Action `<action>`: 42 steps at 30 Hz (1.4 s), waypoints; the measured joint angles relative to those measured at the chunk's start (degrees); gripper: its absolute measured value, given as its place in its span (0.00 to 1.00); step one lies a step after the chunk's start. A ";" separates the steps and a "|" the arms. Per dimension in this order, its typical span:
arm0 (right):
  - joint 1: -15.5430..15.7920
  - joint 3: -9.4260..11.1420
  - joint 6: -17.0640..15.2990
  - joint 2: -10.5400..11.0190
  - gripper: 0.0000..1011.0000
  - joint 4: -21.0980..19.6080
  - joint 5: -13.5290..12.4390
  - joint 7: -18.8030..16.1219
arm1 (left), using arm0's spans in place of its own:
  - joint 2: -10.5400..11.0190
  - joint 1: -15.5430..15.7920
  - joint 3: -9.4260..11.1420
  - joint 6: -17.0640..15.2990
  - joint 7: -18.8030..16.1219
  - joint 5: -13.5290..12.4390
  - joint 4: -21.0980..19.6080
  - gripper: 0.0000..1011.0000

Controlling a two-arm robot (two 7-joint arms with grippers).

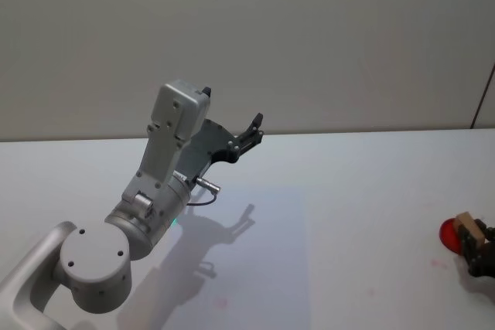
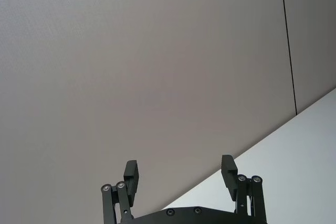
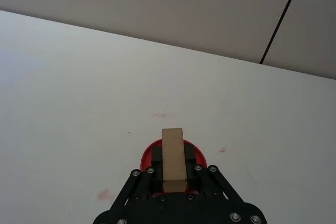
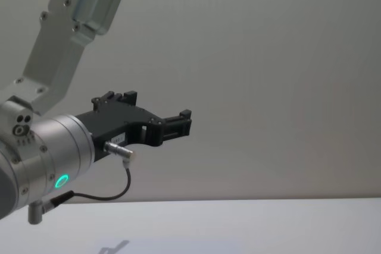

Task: Use the one hand to pick up the stamp and affix it onto the A4 paper.

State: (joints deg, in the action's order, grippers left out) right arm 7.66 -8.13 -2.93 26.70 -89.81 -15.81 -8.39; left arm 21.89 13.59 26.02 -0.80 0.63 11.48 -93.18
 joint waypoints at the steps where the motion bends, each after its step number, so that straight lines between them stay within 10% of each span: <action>1: 0.00 0.00 0.00 0.00 0.23 0.00 0.00 0.00 | 0.00 0.00 0.00 0.00 0.00 0.00 0.00 0.99; 25: -0.23 0.61 0.04 0.08 0.93 -2.44 0.51 -0.46 | 0.00 0.00 0.00 0.00 0.00 0.00 0.00 0.99; 42: 0.18 1.11 -0.07 0.40 0.99 -6.73 0.67 -0.25 | 0.00 0.00 0.00 0.00 0.00 0.00 0.00 0.99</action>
